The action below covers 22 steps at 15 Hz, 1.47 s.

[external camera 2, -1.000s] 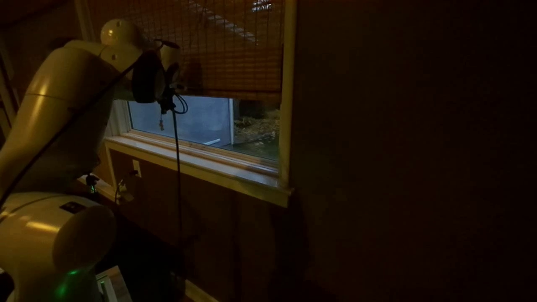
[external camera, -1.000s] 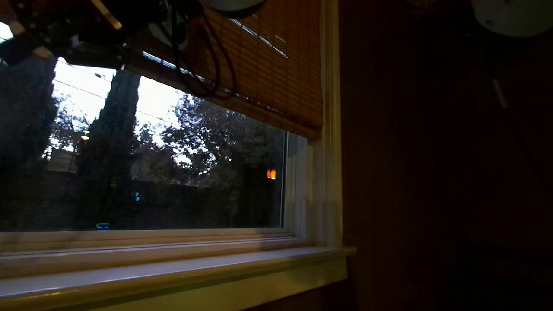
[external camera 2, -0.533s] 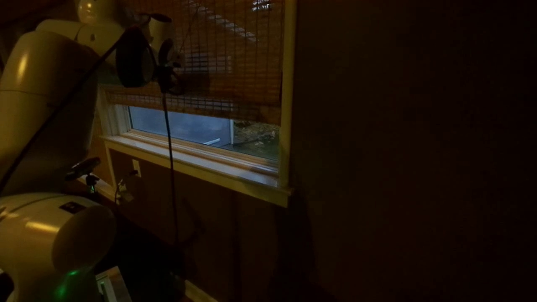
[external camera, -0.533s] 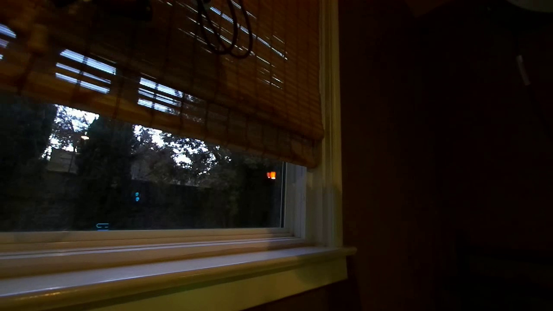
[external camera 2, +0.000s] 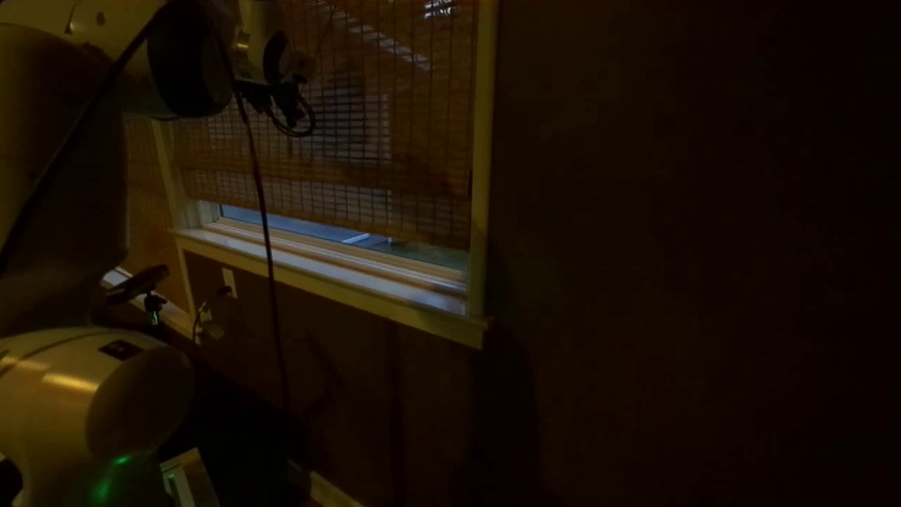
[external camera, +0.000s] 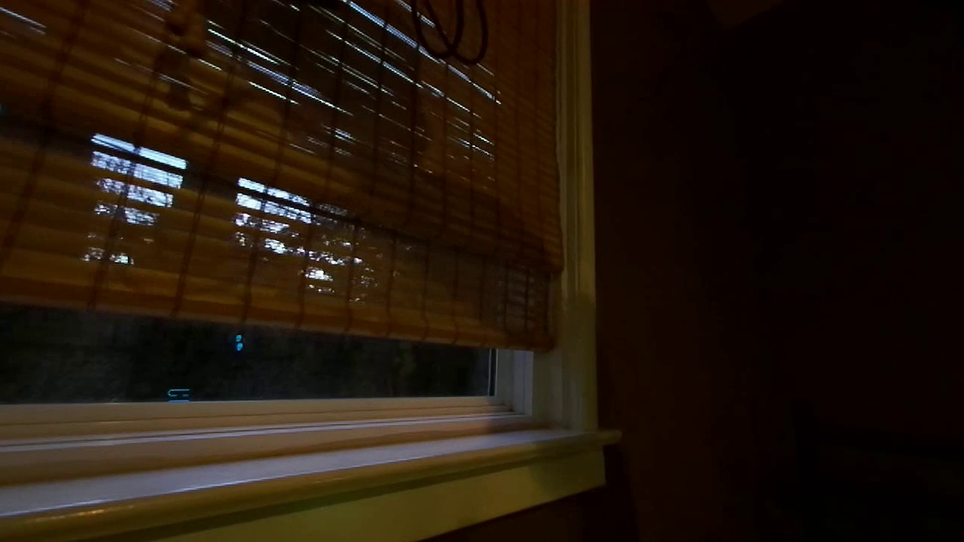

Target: Close the window blinds

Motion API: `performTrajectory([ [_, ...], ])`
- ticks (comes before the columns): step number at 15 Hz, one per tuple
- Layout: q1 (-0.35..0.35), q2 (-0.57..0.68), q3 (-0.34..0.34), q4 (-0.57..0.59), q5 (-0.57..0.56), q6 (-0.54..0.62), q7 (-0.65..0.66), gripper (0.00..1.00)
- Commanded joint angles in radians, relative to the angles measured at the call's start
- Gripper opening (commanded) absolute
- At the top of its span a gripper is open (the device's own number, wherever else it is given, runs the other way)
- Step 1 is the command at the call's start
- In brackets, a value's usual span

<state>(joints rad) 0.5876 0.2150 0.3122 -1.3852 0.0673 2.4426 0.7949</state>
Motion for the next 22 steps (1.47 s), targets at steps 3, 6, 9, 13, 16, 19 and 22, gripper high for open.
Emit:
performTrajectory([
  [3,0.003,-0.16,-0.063,-0.165,-0.126,0.082,0.164,0.01],
  [6,0.001,-0.219,-0.082,-0.206,-0.209,0.093,0.242,0.01],
  [9,-0.065,-0.275,-0.034,-0.232,-0.314,0.093,0.337,0.01],
  [13,-0.159,-0.347,0.022,-0.263,-0.429,0.079,0.442,0.01],
  [16,-0.221,-0.388,0.057,-0.294,-0.468,0.023,0.479,0.01],
  [19,-0.269,-0.43,0.082,-0.345,-0.477,-0.089,0.48,0.01],
  [22,-0.303,-0.476,0.1,-0.397,-0.477,-0.22,0.491,0.01],
])
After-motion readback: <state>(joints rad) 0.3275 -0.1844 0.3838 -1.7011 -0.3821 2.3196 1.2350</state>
